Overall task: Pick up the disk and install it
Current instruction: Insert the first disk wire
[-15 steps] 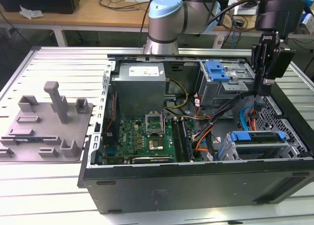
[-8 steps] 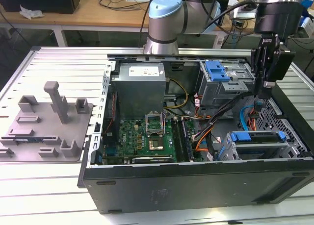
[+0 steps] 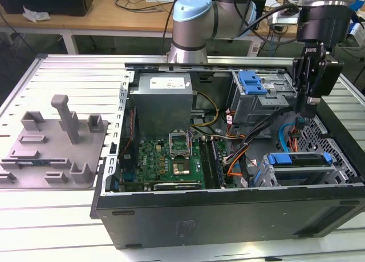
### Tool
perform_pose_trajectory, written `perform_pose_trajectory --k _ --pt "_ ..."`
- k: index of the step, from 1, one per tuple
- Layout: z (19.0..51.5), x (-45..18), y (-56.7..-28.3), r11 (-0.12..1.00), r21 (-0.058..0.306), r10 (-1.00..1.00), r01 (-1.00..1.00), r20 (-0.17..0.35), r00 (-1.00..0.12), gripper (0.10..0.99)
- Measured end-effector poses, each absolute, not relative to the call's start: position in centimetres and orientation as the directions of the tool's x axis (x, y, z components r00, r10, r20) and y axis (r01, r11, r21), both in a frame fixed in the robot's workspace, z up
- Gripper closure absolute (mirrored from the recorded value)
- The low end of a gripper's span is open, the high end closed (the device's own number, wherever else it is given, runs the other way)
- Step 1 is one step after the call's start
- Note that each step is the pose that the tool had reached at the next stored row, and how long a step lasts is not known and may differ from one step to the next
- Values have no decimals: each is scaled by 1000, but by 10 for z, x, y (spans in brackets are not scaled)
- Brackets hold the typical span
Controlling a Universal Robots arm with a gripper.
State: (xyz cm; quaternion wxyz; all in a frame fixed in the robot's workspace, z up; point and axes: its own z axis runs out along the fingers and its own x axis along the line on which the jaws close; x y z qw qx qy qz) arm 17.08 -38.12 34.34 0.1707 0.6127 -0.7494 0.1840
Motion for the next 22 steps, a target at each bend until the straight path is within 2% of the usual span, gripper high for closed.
perform_pose_trajectory --k 15,18,19,22 --pt "335 171 -382 179 -74 -832 -981 521 -191 671" --pt "334 171 -381 178 -76 -826 -981 530 -191 686" --pt "334 171 -381 178 -76 -825 -981 532 -191 761" --pt "332 171 -381 177 -77 -824 -981 534 -191 761"
